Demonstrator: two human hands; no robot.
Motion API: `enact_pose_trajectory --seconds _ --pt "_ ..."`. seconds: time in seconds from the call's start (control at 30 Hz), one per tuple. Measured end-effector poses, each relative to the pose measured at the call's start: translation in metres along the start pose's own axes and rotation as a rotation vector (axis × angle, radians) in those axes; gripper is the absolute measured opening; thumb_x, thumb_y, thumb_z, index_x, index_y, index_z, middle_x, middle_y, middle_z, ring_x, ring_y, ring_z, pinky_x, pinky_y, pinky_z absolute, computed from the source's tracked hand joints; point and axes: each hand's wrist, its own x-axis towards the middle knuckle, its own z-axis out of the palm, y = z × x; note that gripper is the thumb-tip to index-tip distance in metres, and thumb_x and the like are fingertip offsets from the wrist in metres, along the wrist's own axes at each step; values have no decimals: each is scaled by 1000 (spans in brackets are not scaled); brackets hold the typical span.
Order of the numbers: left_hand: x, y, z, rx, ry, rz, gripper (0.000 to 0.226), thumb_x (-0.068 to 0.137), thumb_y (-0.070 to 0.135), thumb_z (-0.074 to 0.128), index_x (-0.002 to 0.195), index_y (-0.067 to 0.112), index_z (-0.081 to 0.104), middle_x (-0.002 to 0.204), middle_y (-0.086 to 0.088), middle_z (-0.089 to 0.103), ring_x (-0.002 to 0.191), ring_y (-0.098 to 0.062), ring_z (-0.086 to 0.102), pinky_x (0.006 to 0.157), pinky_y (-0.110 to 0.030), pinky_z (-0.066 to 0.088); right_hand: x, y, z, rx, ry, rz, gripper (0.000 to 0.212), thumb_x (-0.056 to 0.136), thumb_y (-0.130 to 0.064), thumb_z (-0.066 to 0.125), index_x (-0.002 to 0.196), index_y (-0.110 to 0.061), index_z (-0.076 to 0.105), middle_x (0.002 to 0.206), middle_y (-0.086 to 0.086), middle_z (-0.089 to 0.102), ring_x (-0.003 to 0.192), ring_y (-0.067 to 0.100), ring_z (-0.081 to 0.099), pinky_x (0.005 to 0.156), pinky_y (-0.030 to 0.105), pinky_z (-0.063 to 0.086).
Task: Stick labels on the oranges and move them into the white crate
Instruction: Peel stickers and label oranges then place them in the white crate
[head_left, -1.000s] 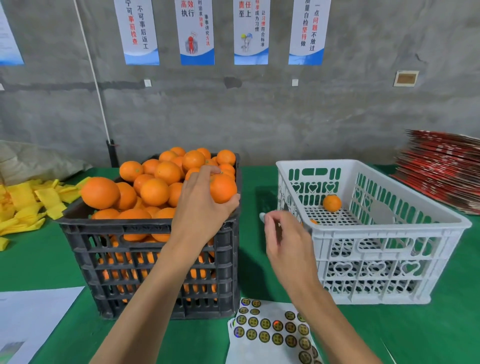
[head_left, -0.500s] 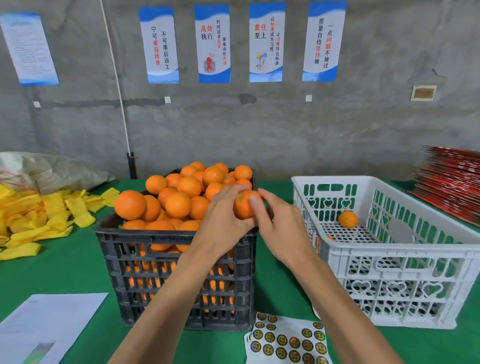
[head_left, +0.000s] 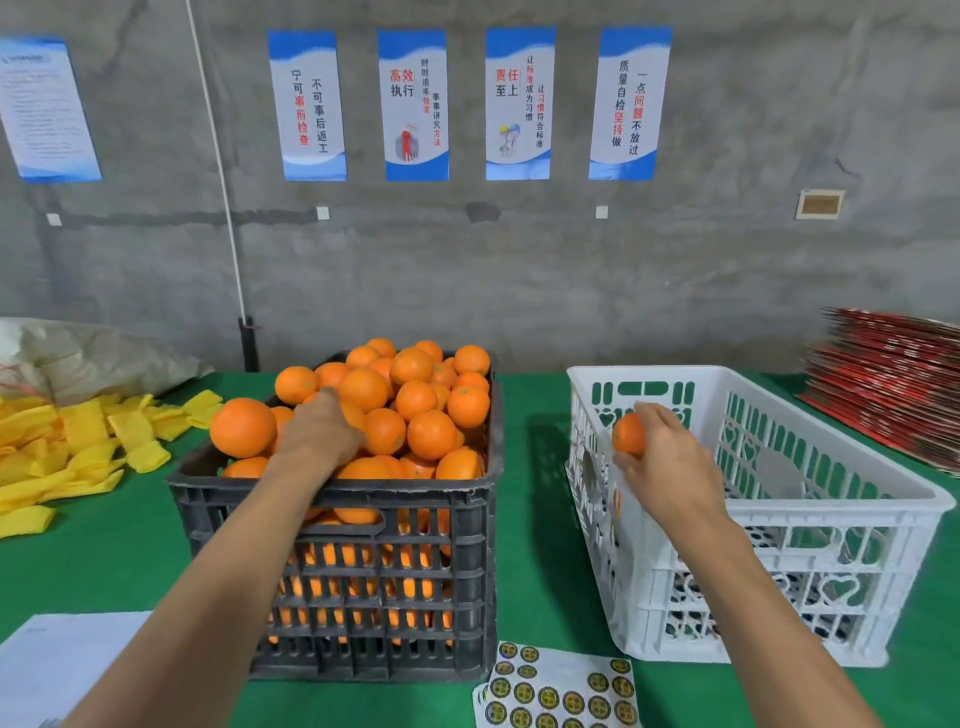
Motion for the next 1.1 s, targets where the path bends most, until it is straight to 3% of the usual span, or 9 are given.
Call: enact_pose_trajectory --seconds 0.2,0.27,0.33,0.43,0.57,0.63,0.8,0.97,1.1 --pt "-31 16 3 -206 316 293 66 69 49 81 117 28 41 107 -6 52 75 -28 55 57 -34 40 -5 14 5 52 46 71 45 97 -21 67 140 -16 56 150 11 52 127 36 58 91 49 53" --pt "-47 34 3 -341 277 347 63 63 63 76 107 33 41 88 3 56 69 -17 56 52 -33 37 -7 15 8 86 105 74 20 96 -5 59 112 -9 71 117 20 70 105 40 66 77 46 58" --pt "-57 52 7 -406 180 362 60 62 63 74 104 34 44 77 6 58 64 -14 56 50 -31 36 -7 17 11 90 135 63 29 94 5 54 110 -6 75 93 20 74 85 37 66 66 40 55" --pt "-65 65 22 -348 115 407 59 67 59 74 109 31 43 94 0 60 78 -23 59 55 -33 34 -15 13 10 155 183 -15 31 98 -1 53 120 -9 73 86 14 75 72 30 63 66 35 54" --pt "-63 62 36 -284 99 415 63 68 58 75 116 33 41 109 -3 57 89 -29 58 57 -34 32 -59 2 30 134 313 -459 24 90 -3 68 111 -11 76 110 3 74 102 17 67 98 29 52" --pt "-61 59 37 -289 103 411 63 69 57 76 115 33 41 106 -3 56 88 -29 58 54 -33 31 -87 0 57 159 121 -616 21 92 -15 64 112 -16 74 110 -5 70 104 10 63 99 27 53" --pt "-61 57 40 -263 128 420 62 70 53 80 114 32 43 110 -4 53 87 -28 57 60 -35 36 -130 14 129 208 -596 -450 45 101 -53 51 136 -27 64 142 -14 57 128 4 47 114 30 38" --pt "-57 55 43 -260 103 408 62 70 52 81 116 33 44 111 -5 54 89 -27 57 63 -36 39 -140 31 156 340 -708 -339 64 92 -72 52 137 -29 62 139 -25 51 130 -8 39 114 19 25" --pt "-59 56 44 -268 155 414 61 68 53 80 113 35 43 112 -3 53 86 -25 54 58 -33 36 -142 32 161 416 -668 -308 56 92 -64 60 131 -25 68 132 -24 53 123 -11 39 108 13 26"
